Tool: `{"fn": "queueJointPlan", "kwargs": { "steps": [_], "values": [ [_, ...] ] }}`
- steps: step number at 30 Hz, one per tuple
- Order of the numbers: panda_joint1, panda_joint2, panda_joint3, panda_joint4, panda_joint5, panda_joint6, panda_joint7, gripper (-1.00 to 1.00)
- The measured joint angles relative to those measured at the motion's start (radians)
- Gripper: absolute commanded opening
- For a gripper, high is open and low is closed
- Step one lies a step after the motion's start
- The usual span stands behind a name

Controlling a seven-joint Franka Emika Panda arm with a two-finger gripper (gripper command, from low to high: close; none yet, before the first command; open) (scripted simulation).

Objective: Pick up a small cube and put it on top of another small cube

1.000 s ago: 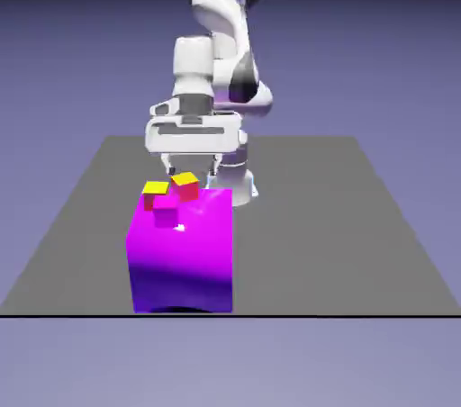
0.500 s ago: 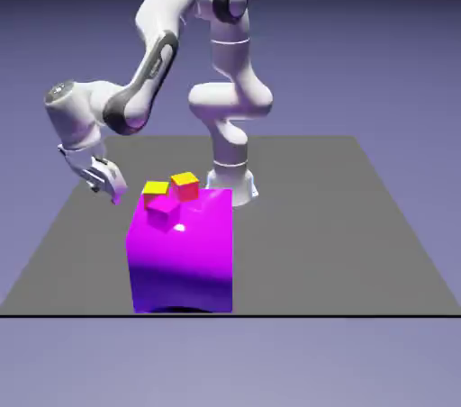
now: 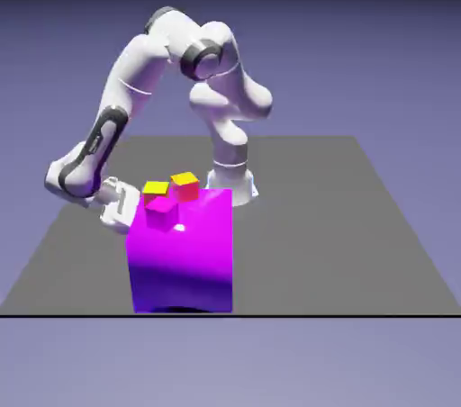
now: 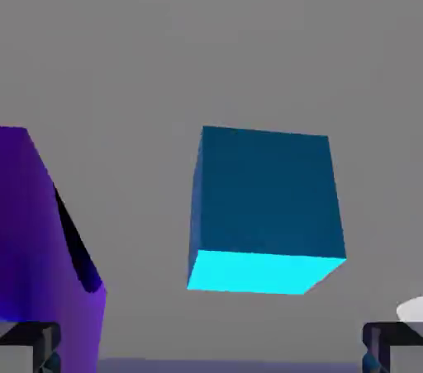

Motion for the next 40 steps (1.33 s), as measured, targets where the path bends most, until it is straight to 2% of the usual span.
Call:
{"fn": "queueJointPlan", "kwargs": {
  "steps": [2,3,5,9,21,30,37,38,40],
  "values": [
    [0.028,0.045,0.063,-0.066,0.087,0.087,-0.041,0.00],
    [0.033,0.052,0.073,-0.076,0.100,0.100,-0.047,-1.00],
    [0.033,0.052,0.073,-0.076,0.101,0.100,-0.047,-1.00],
    [-0.038,-0.024,-0.003,0.058,-0.009,-0.028,-0.045,-1.00],
    [-0.043,-0.279,0.310,0.485,-0.504,-0.373,-0.203,-1.00],
    [0.203,-0.366,0.622,0.507,-0.894,-0.518,-0.063,-1.00],
    [0.201,-0.442,0.620,0.290,-0.897,-0.377,-0.047,-1.00],
    [0.201,-0.449,0.620,0.269,-0.897,-0.363,-0.045,1.00],
    [0.201,-0.449,0.620,0.269,-0.899,-0.363,-0.046,1.00]
  ]
}}
